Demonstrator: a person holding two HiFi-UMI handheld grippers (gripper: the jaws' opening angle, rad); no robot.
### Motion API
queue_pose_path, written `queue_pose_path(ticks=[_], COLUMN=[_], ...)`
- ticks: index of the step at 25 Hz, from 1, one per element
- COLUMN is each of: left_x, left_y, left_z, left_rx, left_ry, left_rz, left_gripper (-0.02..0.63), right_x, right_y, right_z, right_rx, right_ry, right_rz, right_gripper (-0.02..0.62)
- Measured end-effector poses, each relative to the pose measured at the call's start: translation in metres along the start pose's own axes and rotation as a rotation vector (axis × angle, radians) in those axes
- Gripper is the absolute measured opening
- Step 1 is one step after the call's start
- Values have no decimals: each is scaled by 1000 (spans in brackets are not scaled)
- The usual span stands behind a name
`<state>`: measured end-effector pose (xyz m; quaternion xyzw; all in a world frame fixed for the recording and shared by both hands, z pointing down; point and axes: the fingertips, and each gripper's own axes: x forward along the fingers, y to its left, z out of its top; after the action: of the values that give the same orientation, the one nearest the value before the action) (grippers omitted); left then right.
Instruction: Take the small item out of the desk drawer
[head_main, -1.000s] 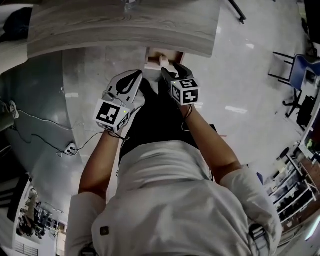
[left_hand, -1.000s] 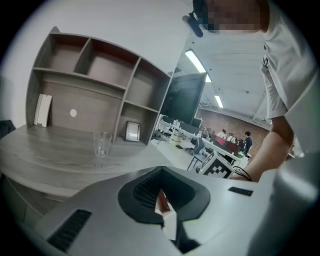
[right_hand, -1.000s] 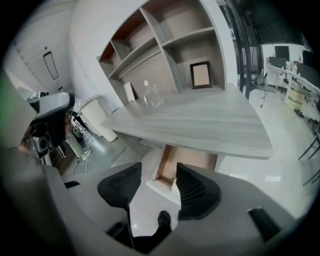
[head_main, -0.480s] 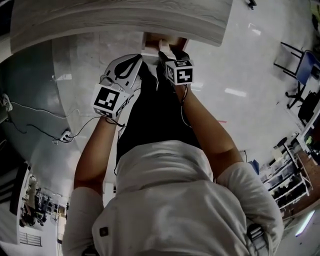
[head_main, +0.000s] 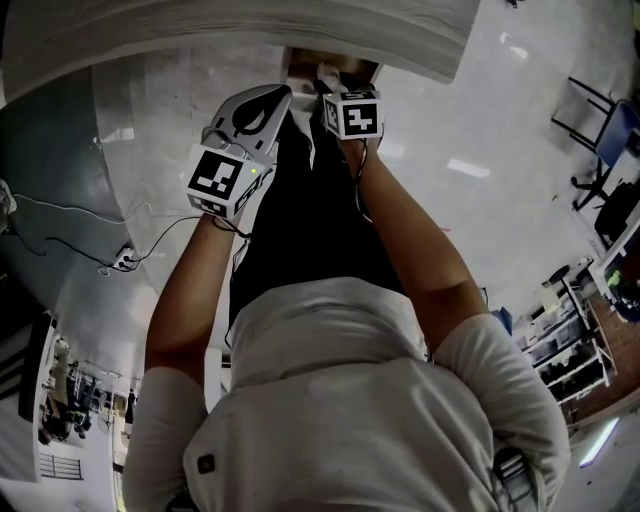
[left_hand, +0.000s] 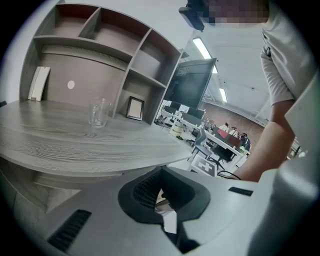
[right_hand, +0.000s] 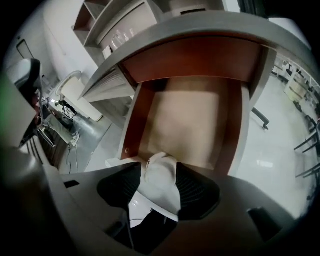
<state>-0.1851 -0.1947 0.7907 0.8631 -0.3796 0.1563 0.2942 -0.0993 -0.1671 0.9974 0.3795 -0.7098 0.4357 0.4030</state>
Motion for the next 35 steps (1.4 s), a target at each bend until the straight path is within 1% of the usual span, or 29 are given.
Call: queue_pose_path(ticks=[4,7,9,12,16,24,30,35], left_x=[1,1,0,-3,-9,-18,-28,-38], left_y=[2,1,1,1,1,-1,-9,-16], left_z=[6,6,3,1,2,5,13,26], left_rx=[-3,-10,-22,-34,-39,-14,-1,12], left_ry=[-1,-5,-5,-6,-11,-23,-33,-46], left_rz=[6,8,9,16,24,33,45,49], left_gripper=[15,15,15,15,15,15,15,15], right_x=[5,9,11,11,6,-10,-32,-53], right_y=[-3,-7,-10,-9,-9,-6,7,21], right_z=[1,-2,-3,-3,-2,4,12,21], right_rx=[-23,-22,-21,-30,-42,-35,-51,-84], right_ry=[46,68,74,72,54,3,-39,-76], right_rz=[-22,-29,-34,-34,-38,-33,-14,0], right_gripper=[227,208,190,184,172,166,164,164])
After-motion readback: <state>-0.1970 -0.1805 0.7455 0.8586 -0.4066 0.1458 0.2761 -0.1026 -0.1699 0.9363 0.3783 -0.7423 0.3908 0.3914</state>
